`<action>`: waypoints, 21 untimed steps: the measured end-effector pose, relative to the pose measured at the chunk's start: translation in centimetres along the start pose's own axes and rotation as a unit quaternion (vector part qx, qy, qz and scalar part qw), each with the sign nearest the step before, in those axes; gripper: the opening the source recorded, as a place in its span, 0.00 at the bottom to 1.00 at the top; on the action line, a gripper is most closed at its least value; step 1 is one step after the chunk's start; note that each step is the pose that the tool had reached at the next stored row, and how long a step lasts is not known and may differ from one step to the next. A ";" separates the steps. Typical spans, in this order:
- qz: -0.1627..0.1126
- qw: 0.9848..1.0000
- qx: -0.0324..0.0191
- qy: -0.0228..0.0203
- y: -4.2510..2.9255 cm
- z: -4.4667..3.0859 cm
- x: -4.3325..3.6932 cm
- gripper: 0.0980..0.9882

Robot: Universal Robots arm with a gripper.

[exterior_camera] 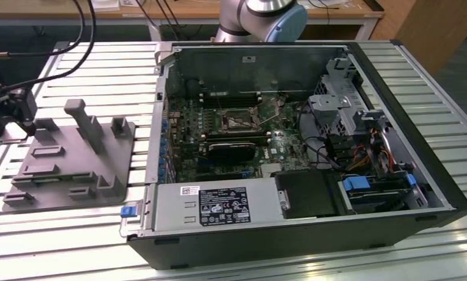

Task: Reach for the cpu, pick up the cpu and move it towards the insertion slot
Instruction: 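Pick up the cpu and move it towards the insertion slot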

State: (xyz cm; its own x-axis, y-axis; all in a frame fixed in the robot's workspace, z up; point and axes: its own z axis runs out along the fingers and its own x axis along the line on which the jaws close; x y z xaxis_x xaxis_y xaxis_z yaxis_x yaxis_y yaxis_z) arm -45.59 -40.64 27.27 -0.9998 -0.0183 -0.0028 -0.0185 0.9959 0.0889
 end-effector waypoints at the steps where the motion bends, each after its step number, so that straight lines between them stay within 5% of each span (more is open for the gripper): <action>1: 0.000 1.000 0.000 0.000 0.03 -0.36 0.00 0.50; 21: 0.000 1.000 0.000 -0.001 0.66 -7.46 -0.02 0.50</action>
State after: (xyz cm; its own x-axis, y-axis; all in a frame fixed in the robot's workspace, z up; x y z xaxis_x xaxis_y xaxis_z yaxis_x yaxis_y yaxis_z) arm -45.59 -40.64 34.76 -0.9998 -0.0184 -0.0054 -0.0188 0.9959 0.0889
